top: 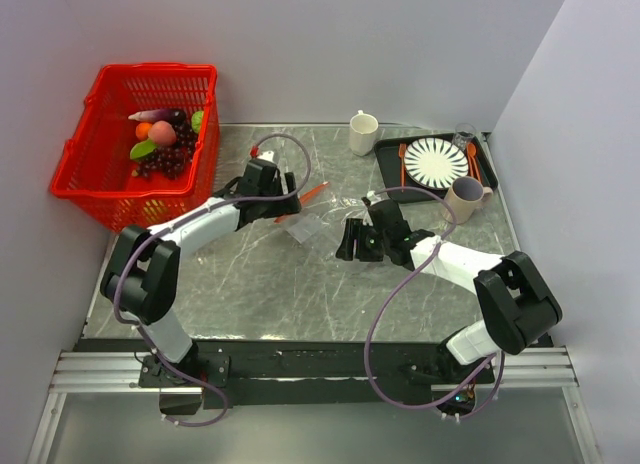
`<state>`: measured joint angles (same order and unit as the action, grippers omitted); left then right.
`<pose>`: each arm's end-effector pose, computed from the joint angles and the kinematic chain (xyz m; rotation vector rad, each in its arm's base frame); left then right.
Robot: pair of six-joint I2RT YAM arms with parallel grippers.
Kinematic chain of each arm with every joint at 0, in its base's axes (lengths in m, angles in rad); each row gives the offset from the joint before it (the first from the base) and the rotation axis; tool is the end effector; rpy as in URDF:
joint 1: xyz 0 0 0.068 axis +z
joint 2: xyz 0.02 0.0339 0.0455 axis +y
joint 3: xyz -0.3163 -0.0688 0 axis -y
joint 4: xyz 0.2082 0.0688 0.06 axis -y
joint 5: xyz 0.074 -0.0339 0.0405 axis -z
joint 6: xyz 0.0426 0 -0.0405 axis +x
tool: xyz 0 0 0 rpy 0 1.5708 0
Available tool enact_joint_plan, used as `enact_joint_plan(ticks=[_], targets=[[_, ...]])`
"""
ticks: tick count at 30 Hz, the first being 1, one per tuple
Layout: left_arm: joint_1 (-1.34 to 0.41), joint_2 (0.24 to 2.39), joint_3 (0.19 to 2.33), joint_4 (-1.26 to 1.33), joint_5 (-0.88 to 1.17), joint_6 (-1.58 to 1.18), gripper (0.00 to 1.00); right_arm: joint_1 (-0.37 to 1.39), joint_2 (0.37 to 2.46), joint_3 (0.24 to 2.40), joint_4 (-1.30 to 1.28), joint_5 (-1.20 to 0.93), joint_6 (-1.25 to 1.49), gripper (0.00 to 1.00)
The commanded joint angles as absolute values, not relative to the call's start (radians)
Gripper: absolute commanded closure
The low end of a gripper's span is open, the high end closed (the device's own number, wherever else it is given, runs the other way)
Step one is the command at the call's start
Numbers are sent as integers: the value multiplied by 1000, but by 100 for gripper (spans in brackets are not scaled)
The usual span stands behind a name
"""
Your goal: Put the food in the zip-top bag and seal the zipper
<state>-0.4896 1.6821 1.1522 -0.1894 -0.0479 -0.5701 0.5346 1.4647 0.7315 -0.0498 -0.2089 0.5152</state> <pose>0.3123 -0.1641 0.2976 -0.1195 2.3360 -0.4877 0.2221 0.1418 0.2517 -0.1310 2.4587 0.7355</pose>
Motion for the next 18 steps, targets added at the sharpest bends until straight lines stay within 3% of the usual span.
enact_joint_plan(ticks=[1,2,5,8,9,12,18], targets=[[-499,1667,1108,-120,-8,-592,25,520,1447,726,-21,-187,503,33],[-502,1664,1092,-108,-8,-598,25,520,1447,727,-23,-186,503,32],[-512,1646,1046,-66,32,-609,39,515,1448,730,-28,-183,502,33],[-520,1635,1022,-64,43,-612,65,514,1443,732,-32,-181,502,33],[-522,1628,1016,-67,40,-611,81,514,1437,732,-34,-179,500,33],[-546,1566,997,-78,3,-597,99,514,1428,736,-46,-175,497,33],[-681,1415,957,-74,-177,-503,99,514,1372,826,-116,-205,486,21]])
